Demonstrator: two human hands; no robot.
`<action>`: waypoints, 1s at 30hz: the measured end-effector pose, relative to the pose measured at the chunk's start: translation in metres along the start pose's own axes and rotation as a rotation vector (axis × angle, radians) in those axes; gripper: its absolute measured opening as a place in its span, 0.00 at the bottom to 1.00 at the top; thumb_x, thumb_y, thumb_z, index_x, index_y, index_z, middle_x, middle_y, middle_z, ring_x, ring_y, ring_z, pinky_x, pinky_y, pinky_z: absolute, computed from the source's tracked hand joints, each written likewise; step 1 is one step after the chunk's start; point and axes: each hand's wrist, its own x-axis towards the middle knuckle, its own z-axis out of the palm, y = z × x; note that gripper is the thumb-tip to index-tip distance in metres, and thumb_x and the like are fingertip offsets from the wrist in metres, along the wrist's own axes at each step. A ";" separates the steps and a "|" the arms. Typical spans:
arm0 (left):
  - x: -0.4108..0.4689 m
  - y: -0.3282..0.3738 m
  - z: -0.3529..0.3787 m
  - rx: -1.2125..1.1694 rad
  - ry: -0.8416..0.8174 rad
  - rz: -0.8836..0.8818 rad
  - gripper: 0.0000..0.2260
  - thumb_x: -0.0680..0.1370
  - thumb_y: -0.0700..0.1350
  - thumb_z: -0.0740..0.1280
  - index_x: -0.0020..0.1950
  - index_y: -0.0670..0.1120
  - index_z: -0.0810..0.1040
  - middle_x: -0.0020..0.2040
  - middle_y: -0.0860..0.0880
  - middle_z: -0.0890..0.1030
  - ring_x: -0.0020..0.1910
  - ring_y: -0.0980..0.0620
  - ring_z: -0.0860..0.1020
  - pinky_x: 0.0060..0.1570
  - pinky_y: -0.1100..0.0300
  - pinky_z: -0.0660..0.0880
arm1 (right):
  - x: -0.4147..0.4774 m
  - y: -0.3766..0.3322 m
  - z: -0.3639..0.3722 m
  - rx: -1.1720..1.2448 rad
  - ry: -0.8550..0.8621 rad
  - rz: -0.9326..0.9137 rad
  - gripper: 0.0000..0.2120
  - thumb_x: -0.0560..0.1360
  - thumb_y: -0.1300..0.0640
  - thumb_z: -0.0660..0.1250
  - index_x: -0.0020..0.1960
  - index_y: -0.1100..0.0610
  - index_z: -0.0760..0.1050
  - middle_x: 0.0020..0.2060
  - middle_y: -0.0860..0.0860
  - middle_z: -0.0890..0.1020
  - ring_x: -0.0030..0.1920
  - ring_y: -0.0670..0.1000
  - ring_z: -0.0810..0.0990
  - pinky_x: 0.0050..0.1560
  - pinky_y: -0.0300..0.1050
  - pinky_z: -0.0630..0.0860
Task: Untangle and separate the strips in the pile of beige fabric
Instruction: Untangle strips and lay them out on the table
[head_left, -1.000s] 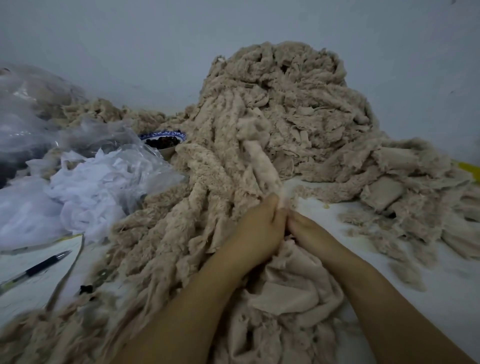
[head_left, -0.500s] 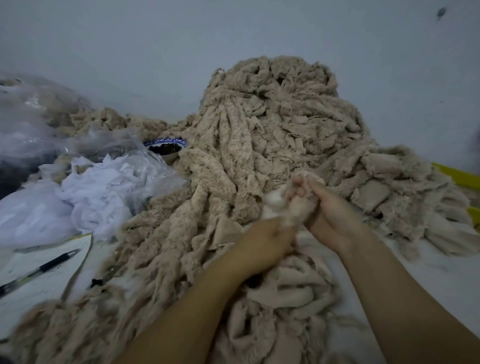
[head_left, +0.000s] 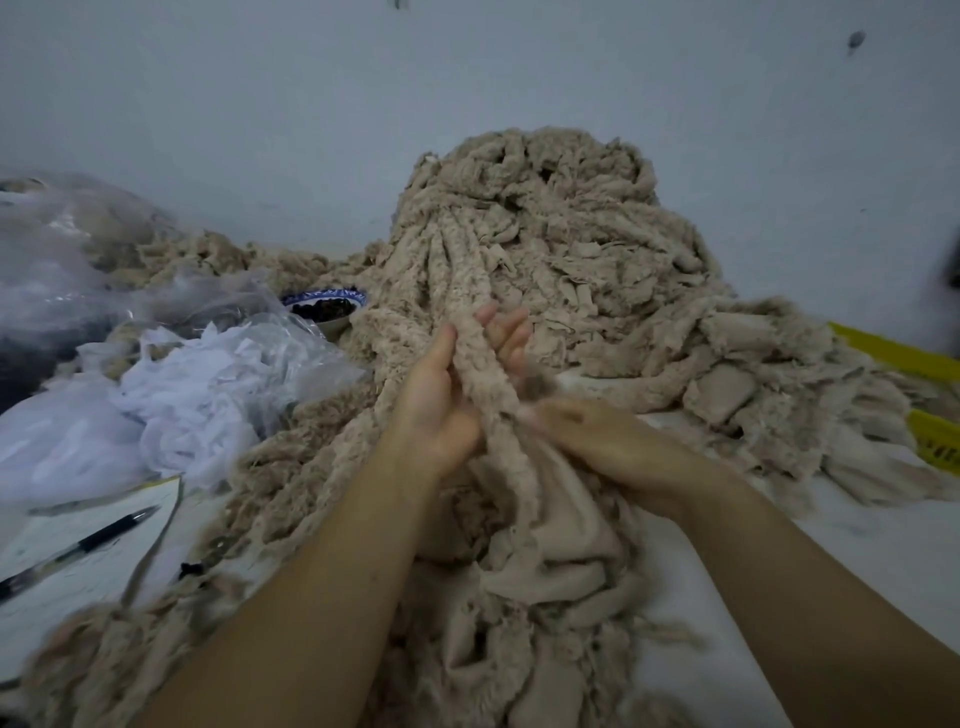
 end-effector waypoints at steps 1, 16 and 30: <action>0.003 0.003 0.001 0.000 0.015 0.022 0.22 0.85 0.55 0.50 0.64 0.43 0.77 0.58 0.42 0.83 0.53 0.47 0.84 0.52 0.57 0.80 | -0.002 0.002 0.006 -0.107 -0.006 -0.003 0.19 0.76 0.38 0.66 0.51 0.54 0.82 0.42 0.47 0.85 0.42 0.46 0.83 0.42 0.42 0.79; -0.019 -0.033 0.005 0.629 0.134 -0.431 0.26 0.74 0.66 0.65 0.50 0.43 0.84 0.47 0.46 0.85 0.51 0.50 0.83 0.52 0.57 0.80 | -0.002 0.008 -0.010 0.211 0.297 -0.088 0.09 0.80 0.50 0.67 0.41 0.50 0.75 0.37 0.52 0.78 0.37 0.50 0.76 0.37 0.44 0.73; 0.011 -0.010 0.009 0.495 0.510 -0.012 0.14 0.81 0.51 0.67 0.41 0.45 0.85 0.35 0.47 0.77 0.32 0.51 0.74 0.35 0.58 0.73 | -0.009 0.013 0.007 0.161 0.358 -0.057 0.17 0.80 0.49 0.63 0.36 0.53 0.68 0.32 0.53 0.66 0.34 0.52 0.65 0.36 0.47 0.64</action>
